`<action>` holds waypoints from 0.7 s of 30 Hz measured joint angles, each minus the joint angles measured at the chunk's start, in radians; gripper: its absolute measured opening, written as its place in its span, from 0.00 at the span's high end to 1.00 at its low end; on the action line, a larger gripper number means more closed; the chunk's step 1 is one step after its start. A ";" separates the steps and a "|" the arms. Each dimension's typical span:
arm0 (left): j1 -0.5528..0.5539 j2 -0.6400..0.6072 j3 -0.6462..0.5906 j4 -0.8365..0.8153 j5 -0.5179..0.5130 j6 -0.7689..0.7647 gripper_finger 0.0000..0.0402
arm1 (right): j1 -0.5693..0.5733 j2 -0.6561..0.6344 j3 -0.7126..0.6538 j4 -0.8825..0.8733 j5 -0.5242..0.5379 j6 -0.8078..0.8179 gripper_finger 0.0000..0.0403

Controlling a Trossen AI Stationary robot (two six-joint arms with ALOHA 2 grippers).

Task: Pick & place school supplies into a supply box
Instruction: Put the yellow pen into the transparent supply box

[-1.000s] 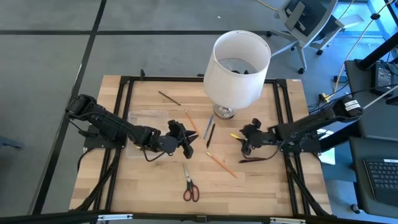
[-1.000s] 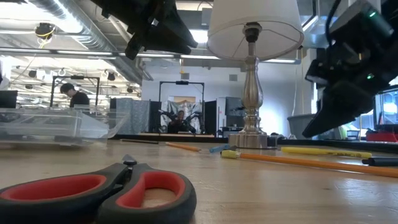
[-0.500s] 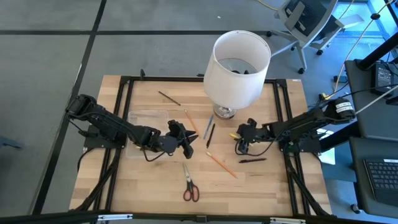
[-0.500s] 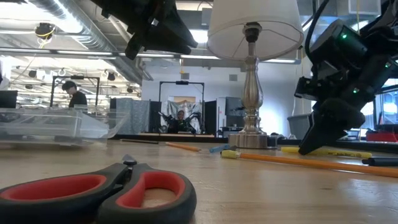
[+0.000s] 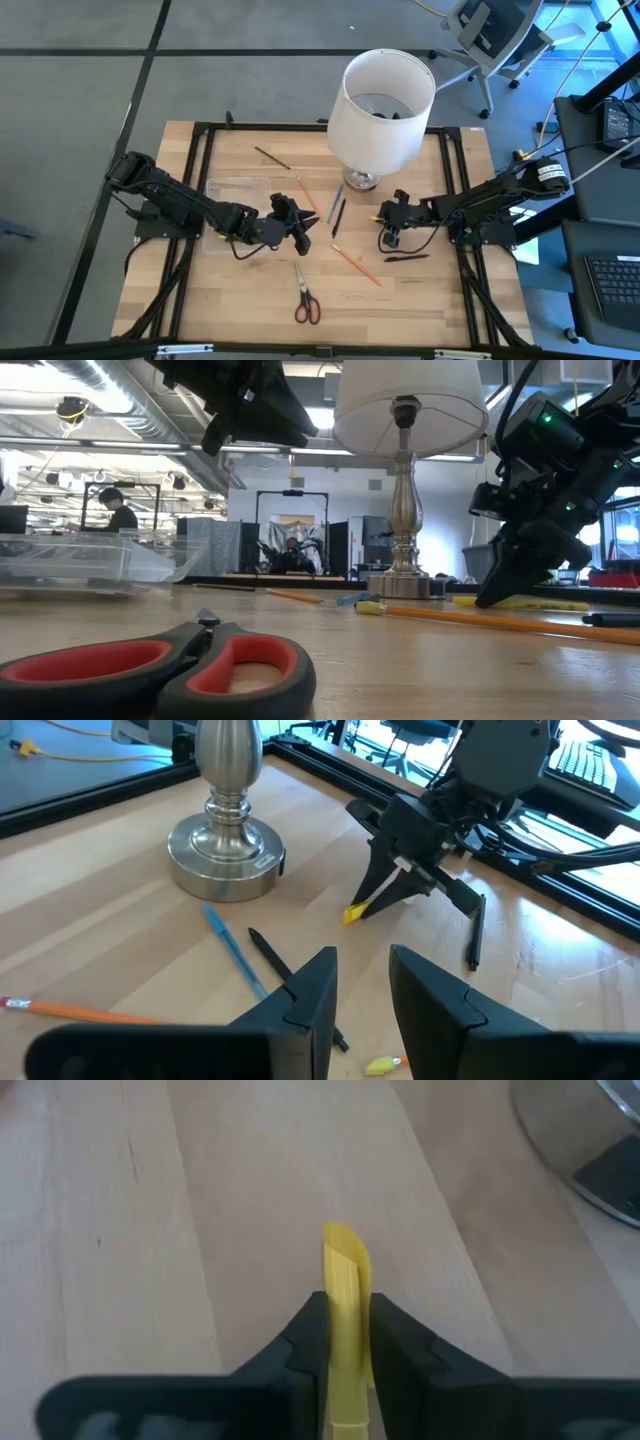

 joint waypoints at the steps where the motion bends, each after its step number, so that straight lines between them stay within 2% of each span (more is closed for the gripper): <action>1: 0.000 0.000 0.000 0.000 0.001 0.000 0.78 | 0.000 0.000 0.000 0.000 -0.001 0.009 0.85; 5: 0.000 0.000 0.000 0.000 0.003 0.000 0.78 | 0.000 -0.014 -0.004 0.010 -0.012 0.062 0.83; 11: 0.000 0.000 0.000 0.000 0.096 -0.008 0.78 | 0.001 -0.054 -0.009 0.027 -0.041 0.088 0.85; 15: -0.001 0.000 0.000 0.000 0.114 -0.014 0.78 | 0.003 -0.077 -0.010 0.052 -0.099 0.101 0.85; 18: -0.005 0.000 0.000 0.000 0.120 -0.052 0.78 | 0.002 -0.090 -0.009 0.099 -0.132 0.130 0.85; 21: -0.019 0.000 0.000 0.002 0.117 -0.070 0.78 | 0.002 -0.106 -0.009 0.238 -0.182 0.147 0.85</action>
